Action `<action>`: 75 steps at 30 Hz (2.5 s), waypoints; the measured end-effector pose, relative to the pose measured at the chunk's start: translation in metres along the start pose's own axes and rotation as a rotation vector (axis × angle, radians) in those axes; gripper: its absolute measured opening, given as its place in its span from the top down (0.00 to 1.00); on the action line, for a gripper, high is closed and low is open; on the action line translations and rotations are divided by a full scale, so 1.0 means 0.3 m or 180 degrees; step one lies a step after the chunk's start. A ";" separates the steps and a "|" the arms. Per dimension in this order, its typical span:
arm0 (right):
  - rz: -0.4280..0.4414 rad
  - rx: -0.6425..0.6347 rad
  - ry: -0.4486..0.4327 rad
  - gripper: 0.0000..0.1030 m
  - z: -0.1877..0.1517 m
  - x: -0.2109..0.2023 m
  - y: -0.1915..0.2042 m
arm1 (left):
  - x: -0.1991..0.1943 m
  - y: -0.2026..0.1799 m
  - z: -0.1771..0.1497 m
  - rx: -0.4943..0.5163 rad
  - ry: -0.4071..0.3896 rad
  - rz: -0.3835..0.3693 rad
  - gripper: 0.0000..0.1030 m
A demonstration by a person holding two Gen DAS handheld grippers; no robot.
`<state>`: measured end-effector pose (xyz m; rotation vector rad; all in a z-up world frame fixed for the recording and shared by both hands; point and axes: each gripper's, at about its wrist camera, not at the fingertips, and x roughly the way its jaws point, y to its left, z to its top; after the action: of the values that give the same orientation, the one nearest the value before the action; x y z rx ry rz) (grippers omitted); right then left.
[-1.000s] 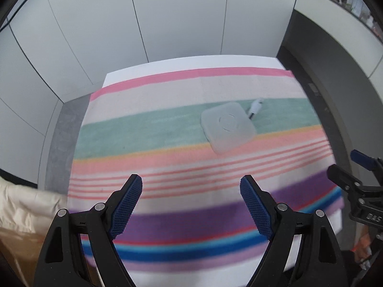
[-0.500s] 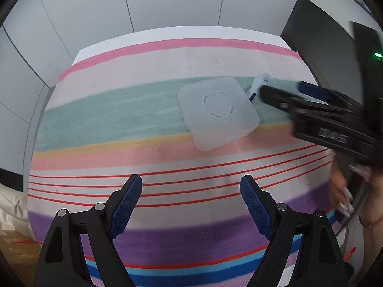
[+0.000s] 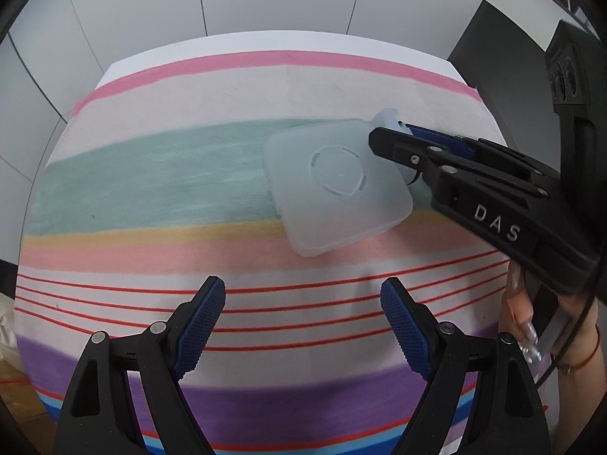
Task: Organize objects
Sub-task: 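Grasp the small white item with the right tool near the white lid, then grasp the white square lid with the left tool while the right tool holds the white item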
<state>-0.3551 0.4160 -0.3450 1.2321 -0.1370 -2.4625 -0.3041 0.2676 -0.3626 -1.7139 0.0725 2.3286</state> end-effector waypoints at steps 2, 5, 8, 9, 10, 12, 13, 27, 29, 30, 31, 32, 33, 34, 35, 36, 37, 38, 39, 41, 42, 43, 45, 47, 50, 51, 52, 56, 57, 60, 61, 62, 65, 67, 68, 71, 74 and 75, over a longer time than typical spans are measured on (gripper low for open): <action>-0.0025 0.0002 0.0012 0.68 0.000 -0.003 0.000 | 0.002 -0.011 0.004 -0.0026 -0.0021 -0.0020 0.17; -0.0053 0.0151 -0.0008 0.68 -0.011 -0.025 -0.037 | 0.002 -0.011 0.011 -0.0094 -0.0026 -0.0065 0.17; -0.0110 0.0296 -0.0016 0.68 -0.022 -0.032 -0.061 | 0.003 -0.006 0.011 -0.0142 -0.0011 -0.0074 0.17; -0.0110 0.0332 -0.0016 0.68 -0.024 -0.031 -0.066 | 0.004 -0.004 0.012 -0.0154 -0.0002 -0.0080 0.17; -0.0080 0.0381 -0.0018 0.68 -0.027 -0.032 -0.071 | 0.004 -0.001 0.012 -0.0170 0.0006 -0.0087 0.17; 0.0030 0.0522 -0.0018 0.68 -0.031 -0.029 -0.085 | 0.000 0.005 0.011 -0.0194 0.0004 -0.0092 0.17; 0.0082 0.0605 -0.0023 0.68 -0.031 -0.028 -0.091 | -0.001 0.009 0.011 -0.0208 0.0004 -0.0095 0.17; 0.0817 0.1834 -0.0088 0.79 -0.096 0.024 -0.241 | -0.011 0.015 0.032 -0.0264 0.0019 -0.0165 0.17; 0.0824 0.1895 -0.0102 0.82 -0.111 0.022 -0.258 | -0.015 0.013 0.032 -0.0250 0.0016 -0.0161 0.17; 0.0807 0.1863 -0.0098 0.82 -0.109 0.022 -0.252 | -0.016 0.014 0.032 -0.0243 0.0023 -0.0160 0.17; 0.0772 0.1826 -0.0084 0.82 -0.106 0.021 -0.244 | -0.014 0.011 0.034 -0.0240 0.0030 -0.0160 0.17; 0.0744 0.1786 -0.0055 0.82 -0.102 0.020 -0.234 | -0.013 0.008 0.036 -0.0247 0.0037 -0.0164 0.17; 0.0724 0.1762 -0.0035 0.82 -0.100 0.017 -0.228 | -0.011 0.004 0.040 -0.0256 0.0048 -0.0174 0.17; 0.0701 0.1746 -0.0036 0.82 -0.102 0.009 -0.224 | -0.008 0.000 0.045 -0.0272 0.0064 -0.0185 0.17; 0.0648 0.1726 -0.0053 0.82 -0.107 -0.007 -0.223 | -0.005 -0.004 0.051 -0.0297 0.0074 -0.0201 0.17; 0.0581 0.1701 -0.0072 0.82 -0.114 -0.026 -0.224 | 0.000 -0.011 0.061 -0.0324 0.0084 -0.0209 0.17; 0.0468 0.1666 -0.0101 0.82 -0.125 -0.053 -0.227 | 0.007 -0.018 0.073 -0.0355 0.0088 -0.0193 0.17; 0.0384 0.1660 -0.0125 0.82 -0.131 -0.064 -0.228 | 0.015 -0.026 0.089 -0.0397 0.0085 -0.0172 0.17; 0.0309 0.1668 -0.0149 0.82 -0.141 -0.087 -0.234 | 0.022 -0.032 0.103 -0.0421 0.0075 -0.0145 0.17; 0.0206 0.1695 -0.0178 0.82 -0.158 -0.135 -0.251 | 0.048 -0.059 0.141 -0.0409 0.0058 0.0014 0.15; 0.0160 0.1699 -0.0180 0.82 -0.162 -0.149 -0.261 | 0.064 -0.072 0.159 -0.0389 0.0073 0.0112 0.13; 0.0116 0.1699 -0.0177 0.82 -0.169 -0.168 -0.269 | 0.098 -0.082 0.179 -0.0382 0.0153 0.0248 0.12; 0.0097 0.1684 -0.0134 0.82 -0.180 -0.189 -0.272 | 0.120 -0.096 0.196 -0.0338 0.0139 0.0353 0.07; 0.0062 0.1625 -0.0089 0.82 -0.186 -0.207 -0.256 | 0.120 -0.104 0.199 -0.0279 0.0006 0.0452 0.12; -0.0030 0.1434 -0.0024 0.82 -0.187 -0.226 -0.214 | 0.111 -0.088 0.181 -0.0299 -0.0084 0.0443 0.16; -0.0053 0.1378 0.0001 0.82 -0.187 -0.228 -0.201 | 0.108 -0.084 0.174 -0.0293 -0.0103 0.0457 0.16; -0.0078 0.1319 0.0034 0.82 -0.186 -0.229 -0.186 | 0.106 -0.078 0.163 -0.0279 -0.0090 0.0504 0.16; -0.0205 0.1156 0.0134 0.82 -0.178 -0.239 -0.126 | 0.053 -0.063 0.120 -0.0173 -0.0110 0.0593 0.16; -0.0217 0.1137 0.0141 0.82 -0.174 -0.246 -0.112 | 0.026 -0.066 0.112 -0.0117 -0.0130 0.0602 0.16; -0.0301 0.1047 0.0152 0.82 -0.147 -0.285 -0.071 | -0.061 -0.055 0.090 0.0006 -0.0184 0.0633 0.16; -0.0349 0.1010 0.0151 0.82 -0.132 -0.299 -0.050 | -0.094 -0.055 0.087 0.0035 -0.0207 0.0619 0.16; -0.0403 0.0965 0.0146 0.82 -0.117 -0.322 -0.032 | -0.137 -0.052 0.082 0.0065 -0.0239 0.0600 0.16; -0.0548 0.0843 0.0114 0.82 -0.072 -0.416 0.008 | -0.256 -0.053 0.072 0.0118 -0.0324 0.0631 0.16; -0.0631 0.0738 0.0071 0.82 -0.041 -0.483 0.041 | -0.345 -0.038 0.060 0.0094 -0.0369 0.0582 0.16; -0.0691 0.0659 0.0043 0.82 -0.017 -0.518 0.073 | -0.376 -0.034 0.061 0.0072 -0.0378 0.0564 0.16; -0.0753 0.0500 -0.0025 0.82 0.061 -0.622 0.122 | -0.491 -0.012 0.054 0.0001 -0.0464 0.0500 0.16; -0.0808 0.0349 -0.0116 0.82 0.101 -0.717 0.210 | -0.592 -0.014 0.060 -0.0005 -0.0613 0.0533 0.16; -0.0832 0.0309 -0.0148 0.82 0.112 -0.743 0.235 | -0.613 -0.013 0.114 -0.0006 -0.0641 0.0541 0.16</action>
<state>-0.2399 0.4324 -0.1393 1.3060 -0.1157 -2.7385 -0.2840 0.2465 -0.1779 -1.5178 0.1855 2.6118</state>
